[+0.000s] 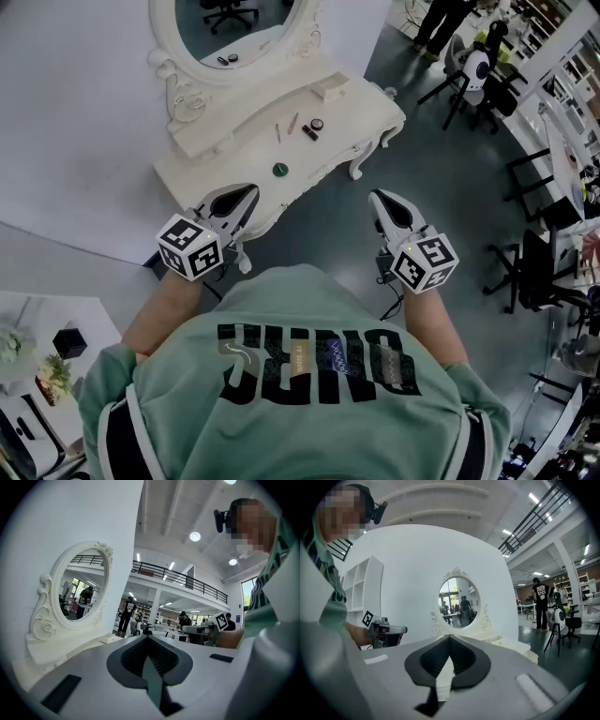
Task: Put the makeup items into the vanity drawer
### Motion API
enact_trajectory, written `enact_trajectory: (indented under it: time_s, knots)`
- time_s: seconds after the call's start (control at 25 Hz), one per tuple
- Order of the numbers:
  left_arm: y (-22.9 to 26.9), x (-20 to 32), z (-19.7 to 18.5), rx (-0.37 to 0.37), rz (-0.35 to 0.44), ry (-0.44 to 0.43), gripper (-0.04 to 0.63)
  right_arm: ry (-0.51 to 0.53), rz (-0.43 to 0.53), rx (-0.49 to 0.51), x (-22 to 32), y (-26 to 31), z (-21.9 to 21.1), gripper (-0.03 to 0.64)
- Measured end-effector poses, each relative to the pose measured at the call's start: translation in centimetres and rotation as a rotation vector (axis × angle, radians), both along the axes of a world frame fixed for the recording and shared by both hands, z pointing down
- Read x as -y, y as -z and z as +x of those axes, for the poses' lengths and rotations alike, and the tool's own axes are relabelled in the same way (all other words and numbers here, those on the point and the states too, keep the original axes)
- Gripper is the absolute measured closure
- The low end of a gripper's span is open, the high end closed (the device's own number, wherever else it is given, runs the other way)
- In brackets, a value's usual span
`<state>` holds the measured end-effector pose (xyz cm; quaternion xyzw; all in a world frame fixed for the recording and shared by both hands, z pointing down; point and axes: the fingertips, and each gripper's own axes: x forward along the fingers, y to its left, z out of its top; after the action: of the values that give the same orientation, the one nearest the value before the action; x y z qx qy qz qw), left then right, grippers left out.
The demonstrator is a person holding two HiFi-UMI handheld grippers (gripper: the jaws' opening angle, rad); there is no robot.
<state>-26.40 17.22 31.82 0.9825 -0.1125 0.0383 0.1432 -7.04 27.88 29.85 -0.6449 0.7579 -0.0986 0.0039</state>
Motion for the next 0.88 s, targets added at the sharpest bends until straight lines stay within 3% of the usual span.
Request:
enact_trajectory:
  time_s: [0.52,0.88]
  knots:
    - [0.0,0.2,1.5,0.012,0.0,-0.009,0.591,-0.021,0.012,0.019,0.0,0.0,1.3,0.609]
    - [0.2,-2.0,6.3,0.0,0.008,-0.009,0.591,-0.034,0.01,0.019,-2.1,0.0,5.4,0.607]
